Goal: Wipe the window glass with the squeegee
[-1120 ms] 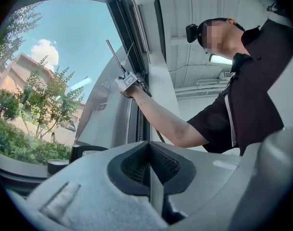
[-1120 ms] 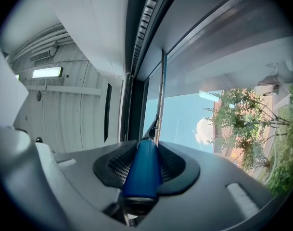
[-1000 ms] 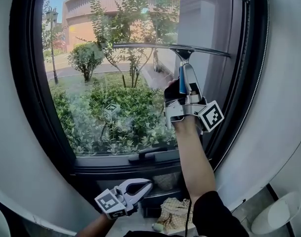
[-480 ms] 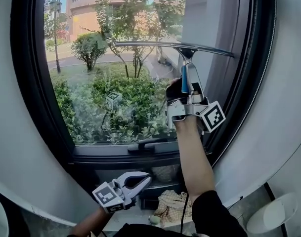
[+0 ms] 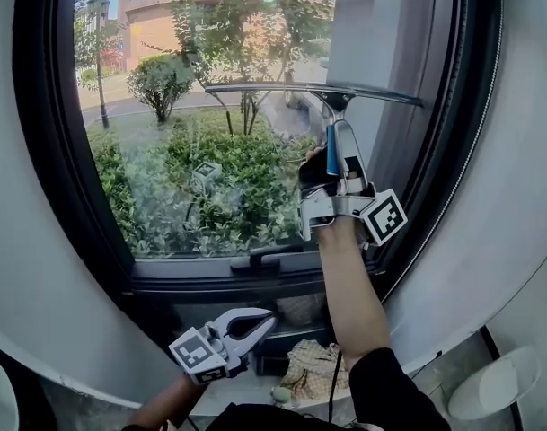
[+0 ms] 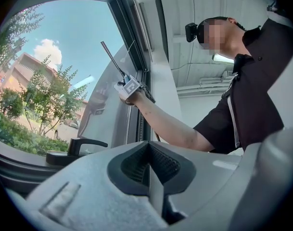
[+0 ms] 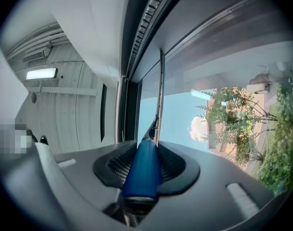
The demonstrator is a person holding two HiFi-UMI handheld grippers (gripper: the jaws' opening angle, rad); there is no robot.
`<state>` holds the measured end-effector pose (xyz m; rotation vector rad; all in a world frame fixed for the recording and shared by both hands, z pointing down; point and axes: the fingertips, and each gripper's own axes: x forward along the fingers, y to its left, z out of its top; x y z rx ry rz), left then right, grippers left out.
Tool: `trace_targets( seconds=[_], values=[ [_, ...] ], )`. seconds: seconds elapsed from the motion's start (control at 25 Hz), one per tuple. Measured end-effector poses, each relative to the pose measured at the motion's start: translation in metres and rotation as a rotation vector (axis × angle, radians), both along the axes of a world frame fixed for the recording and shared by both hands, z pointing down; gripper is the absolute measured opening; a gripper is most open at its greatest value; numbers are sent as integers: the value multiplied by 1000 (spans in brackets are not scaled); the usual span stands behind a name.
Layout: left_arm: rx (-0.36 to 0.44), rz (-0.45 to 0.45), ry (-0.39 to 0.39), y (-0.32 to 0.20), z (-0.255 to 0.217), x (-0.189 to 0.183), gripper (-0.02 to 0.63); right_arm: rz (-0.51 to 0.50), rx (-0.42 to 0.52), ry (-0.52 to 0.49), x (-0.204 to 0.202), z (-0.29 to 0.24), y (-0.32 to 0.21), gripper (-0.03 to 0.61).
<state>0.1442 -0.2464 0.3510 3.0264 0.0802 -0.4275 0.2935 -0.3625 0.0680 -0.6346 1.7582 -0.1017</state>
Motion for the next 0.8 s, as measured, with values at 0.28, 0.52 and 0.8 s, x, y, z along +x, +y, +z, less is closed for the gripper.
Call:
trace_targets(
  seconds=[0.28, 0.52, 0.8],
  values=[
    [-5, -6, -10, -1, 3, 1, -5, 4, -26, -9, 0, 18, 1, 135],
    [-14, 6, -10, 7, 6, 2, -3, 9, -58, -21, 0, 41, 2, 135],
    [-22, 15, -25, 13, 13, 3, -3, 13, -84, -15, 0, 55, 3, 134]
  ],
)
